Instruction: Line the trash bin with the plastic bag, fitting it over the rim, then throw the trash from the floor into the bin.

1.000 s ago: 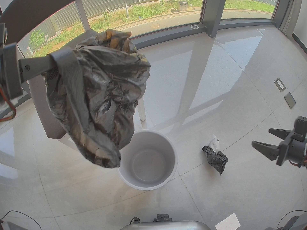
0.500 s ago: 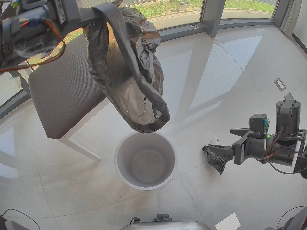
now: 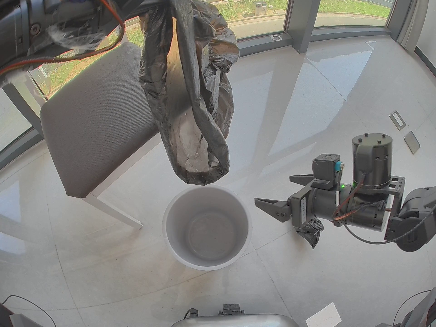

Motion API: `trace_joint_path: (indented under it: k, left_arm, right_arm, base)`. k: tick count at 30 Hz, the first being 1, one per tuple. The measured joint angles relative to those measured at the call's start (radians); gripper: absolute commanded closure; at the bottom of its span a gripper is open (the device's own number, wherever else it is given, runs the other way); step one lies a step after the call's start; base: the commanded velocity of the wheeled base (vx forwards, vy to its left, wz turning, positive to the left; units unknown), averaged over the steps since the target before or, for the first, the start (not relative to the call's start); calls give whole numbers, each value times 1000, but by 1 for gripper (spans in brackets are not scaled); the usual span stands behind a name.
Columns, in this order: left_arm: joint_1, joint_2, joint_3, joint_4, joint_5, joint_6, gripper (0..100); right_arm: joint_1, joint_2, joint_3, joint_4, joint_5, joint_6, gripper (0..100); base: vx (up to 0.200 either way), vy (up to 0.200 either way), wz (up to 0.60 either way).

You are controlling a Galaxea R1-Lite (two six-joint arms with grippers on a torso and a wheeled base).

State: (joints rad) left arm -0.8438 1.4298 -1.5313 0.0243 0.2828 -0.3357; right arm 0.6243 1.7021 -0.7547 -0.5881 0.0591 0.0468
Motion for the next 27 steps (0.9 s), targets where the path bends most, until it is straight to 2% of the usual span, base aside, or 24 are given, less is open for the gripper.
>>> trace_joint_path:
  k: [6, 11, 27]
  left_arm:
    - [-1, 6, -18, -1, 2, 0, 100]
    - [-4, 10, -41, 0, 3, 1, 100]
    - [-53, 7, -64, -1, 2, 0, 100]
  right_arm:
    - [47, 72, -70, -13, -10, 6, 0]
    - [74, 128, -145, -15, -41, 62, 0]
    - [69, 229, -328, -27, -75, 130, 0]
  base:
    - [0, 0, 0]
    - [0, 0, 0]
    - [0, 0, 0]
